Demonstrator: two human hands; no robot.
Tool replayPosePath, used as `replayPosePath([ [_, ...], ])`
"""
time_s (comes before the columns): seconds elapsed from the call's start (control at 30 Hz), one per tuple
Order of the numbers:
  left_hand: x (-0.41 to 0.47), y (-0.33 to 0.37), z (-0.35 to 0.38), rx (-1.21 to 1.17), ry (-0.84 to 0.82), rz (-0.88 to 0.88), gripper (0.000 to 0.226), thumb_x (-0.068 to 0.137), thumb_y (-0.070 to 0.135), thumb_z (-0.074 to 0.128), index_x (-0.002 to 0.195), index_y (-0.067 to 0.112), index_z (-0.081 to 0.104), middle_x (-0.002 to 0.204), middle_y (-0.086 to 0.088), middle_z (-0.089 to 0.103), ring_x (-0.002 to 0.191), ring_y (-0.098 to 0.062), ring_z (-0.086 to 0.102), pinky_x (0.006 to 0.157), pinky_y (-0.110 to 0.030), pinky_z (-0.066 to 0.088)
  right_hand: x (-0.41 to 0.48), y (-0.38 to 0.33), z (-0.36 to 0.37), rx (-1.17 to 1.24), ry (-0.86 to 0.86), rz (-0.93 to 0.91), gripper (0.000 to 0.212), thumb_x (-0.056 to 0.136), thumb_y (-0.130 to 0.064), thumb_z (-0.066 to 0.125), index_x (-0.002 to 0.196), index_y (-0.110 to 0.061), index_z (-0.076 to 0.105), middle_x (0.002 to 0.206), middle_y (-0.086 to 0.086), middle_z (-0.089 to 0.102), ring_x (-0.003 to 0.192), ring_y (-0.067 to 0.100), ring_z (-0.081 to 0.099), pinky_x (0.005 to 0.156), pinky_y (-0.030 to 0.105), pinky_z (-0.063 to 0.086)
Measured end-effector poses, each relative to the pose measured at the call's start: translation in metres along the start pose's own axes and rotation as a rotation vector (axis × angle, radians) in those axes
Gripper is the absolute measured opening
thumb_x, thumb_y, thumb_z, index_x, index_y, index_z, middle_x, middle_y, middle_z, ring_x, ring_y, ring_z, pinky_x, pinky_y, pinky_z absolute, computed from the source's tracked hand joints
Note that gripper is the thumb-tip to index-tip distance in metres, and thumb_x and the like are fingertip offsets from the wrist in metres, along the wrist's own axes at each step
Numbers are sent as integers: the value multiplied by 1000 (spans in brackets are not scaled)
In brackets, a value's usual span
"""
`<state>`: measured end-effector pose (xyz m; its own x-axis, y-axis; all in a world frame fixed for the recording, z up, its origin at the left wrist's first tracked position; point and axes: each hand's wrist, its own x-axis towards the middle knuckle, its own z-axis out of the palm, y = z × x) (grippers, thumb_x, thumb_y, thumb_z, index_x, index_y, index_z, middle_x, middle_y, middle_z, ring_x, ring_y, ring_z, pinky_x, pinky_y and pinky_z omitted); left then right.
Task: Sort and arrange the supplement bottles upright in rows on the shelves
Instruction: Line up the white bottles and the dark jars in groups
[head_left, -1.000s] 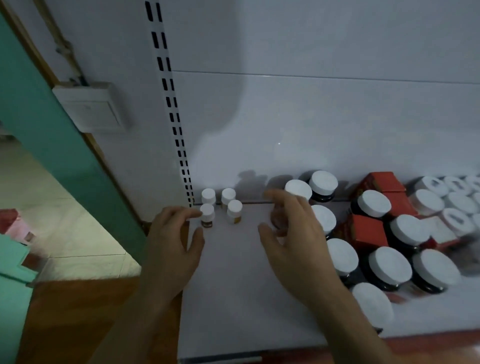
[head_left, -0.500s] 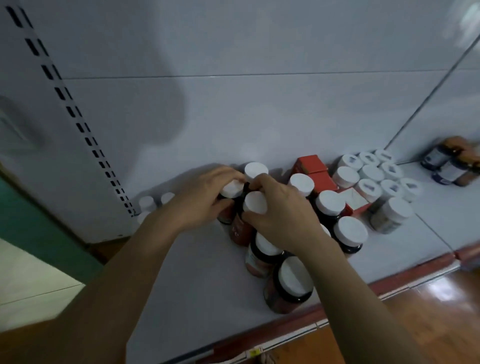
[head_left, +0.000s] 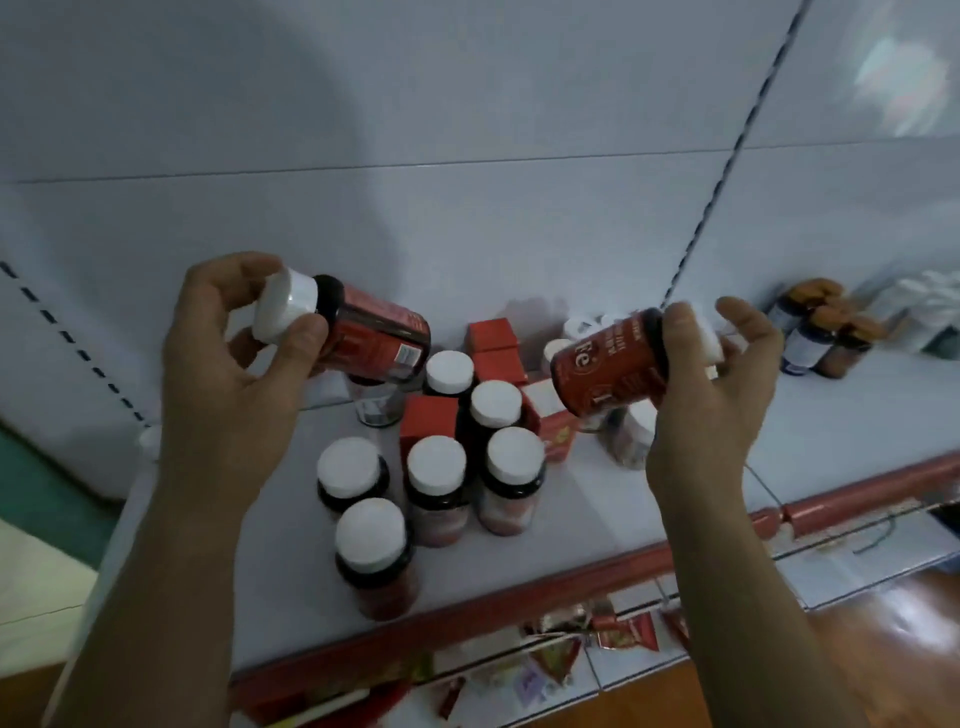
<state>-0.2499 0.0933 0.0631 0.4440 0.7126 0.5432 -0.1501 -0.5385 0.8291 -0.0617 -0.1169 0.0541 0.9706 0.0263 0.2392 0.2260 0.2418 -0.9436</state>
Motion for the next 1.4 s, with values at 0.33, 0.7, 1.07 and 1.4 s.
replayPosePath([
  [0.33,-65,78,257,-180,-219,-49,36,93,17,68,116,39,54,120,9,62,113,-20,64,92,-41,58,125,-20,-223,361,18,524,50,87,-45,72,119,-7,64,99,11,75,84,26,71,81,44,60],
  [0.7,-93,113,540,-286,-517,-85,42,93,4,68,113,39,56,124,11,61,108,-7,63,98,-48,55,261,1,-444,25,452,242,20,87,-29,77,96,-19,62,88,10,71,75,26,69,73,46,61],
  [1.07,-89,144,853,-464,-694,-137,33,86,21,67,111,39,57,119,5,65,104,-11,65,80,-31,52,460,12,-630,-294,658,53,33,82,-37,79,107,-26,62,104,8,67,81,18,71,67,35,59],
  [1.4,-97,179,1092,-428,-718,-95,37,92,10,70,118,32,56,120,9,62,110,-13,64,89,-24,53,649,46,-769,-324,618,81,21,85,-31,79,100,-20,71,89,1,71,74,11,70,60,20,53],
])
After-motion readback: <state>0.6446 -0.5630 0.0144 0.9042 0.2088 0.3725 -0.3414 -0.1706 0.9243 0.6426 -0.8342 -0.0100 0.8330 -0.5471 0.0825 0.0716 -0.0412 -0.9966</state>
